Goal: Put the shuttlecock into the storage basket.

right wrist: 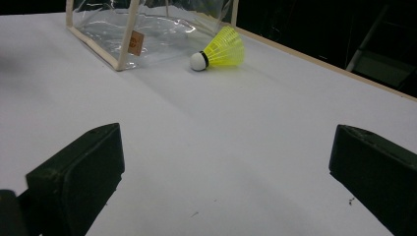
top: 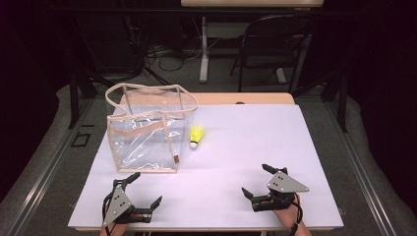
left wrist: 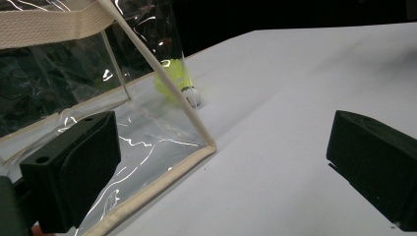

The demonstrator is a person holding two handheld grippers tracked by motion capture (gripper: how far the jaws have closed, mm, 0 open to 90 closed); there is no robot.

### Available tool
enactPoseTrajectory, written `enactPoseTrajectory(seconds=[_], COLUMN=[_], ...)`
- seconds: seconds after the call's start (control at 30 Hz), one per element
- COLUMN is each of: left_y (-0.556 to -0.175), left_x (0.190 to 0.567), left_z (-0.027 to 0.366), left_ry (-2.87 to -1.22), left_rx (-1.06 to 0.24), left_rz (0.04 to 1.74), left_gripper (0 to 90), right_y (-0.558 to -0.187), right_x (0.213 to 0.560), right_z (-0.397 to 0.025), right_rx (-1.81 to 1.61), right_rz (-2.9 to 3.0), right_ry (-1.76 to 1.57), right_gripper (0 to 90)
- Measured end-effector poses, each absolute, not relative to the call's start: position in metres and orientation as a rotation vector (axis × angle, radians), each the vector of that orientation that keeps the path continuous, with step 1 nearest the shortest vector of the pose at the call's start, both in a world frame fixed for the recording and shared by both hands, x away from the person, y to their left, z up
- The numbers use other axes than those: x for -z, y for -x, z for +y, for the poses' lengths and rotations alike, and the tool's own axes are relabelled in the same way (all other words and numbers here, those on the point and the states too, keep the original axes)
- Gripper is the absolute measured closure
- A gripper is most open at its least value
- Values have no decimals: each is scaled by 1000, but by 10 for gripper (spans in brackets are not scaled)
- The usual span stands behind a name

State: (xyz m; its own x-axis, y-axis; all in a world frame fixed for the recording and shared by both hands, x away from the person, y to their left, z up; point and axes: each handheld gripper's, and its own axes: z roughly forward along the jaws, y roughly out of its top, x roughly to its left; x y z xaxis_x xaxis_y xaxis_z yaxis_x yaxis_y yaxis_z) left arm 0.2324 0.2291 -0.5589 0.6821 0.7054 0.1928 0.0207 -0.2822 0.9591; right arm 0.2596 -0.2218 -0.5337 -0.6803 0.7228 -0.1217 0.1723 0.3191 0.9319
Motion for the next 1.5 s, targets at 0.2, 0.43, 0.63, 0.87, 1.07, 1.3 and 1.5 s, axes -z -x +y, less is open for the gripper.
enactPoseTrajectory(seconds=[0.2, 0.43, 0.63, 0.87, 1.07, 1.3, 1.5], left_y=[-232, -233, -232, -232, -233, -232, -232], left_x=[559, 559, 559, 559, 559, 559, 559], left_z=[229, 230, 230, 229, 230, 230, 230], left_ry=[-1747, -1746, -1746, -1747, -1745, -1743, -1739], left_rx=[-739, -737, -736, -736, -734, -738, -736], left_rz=[581, 584, 583, 579, 582, 584, 583], left_gripper=[0, 0, 0, 0, 0, 0, 0], right_y=[-270, -279, -286, -294, -302, -312, -326], right_x=[534, 532, 532, 529, 527, 522, 522], right_z=[-219, -211, -205, -201, -195, -188, -180], right_rx=[-1353, -1346, -1339, -1336, -1342, -1347, -1348], right_rz=[2078, 2115, 2135, 2149, 2157, 2177, 2208], right_ry=[-794, -784, -780, -786, -774, -768, -775], right_gripper=[0, 0, 0, 0, 3, 3, 1])
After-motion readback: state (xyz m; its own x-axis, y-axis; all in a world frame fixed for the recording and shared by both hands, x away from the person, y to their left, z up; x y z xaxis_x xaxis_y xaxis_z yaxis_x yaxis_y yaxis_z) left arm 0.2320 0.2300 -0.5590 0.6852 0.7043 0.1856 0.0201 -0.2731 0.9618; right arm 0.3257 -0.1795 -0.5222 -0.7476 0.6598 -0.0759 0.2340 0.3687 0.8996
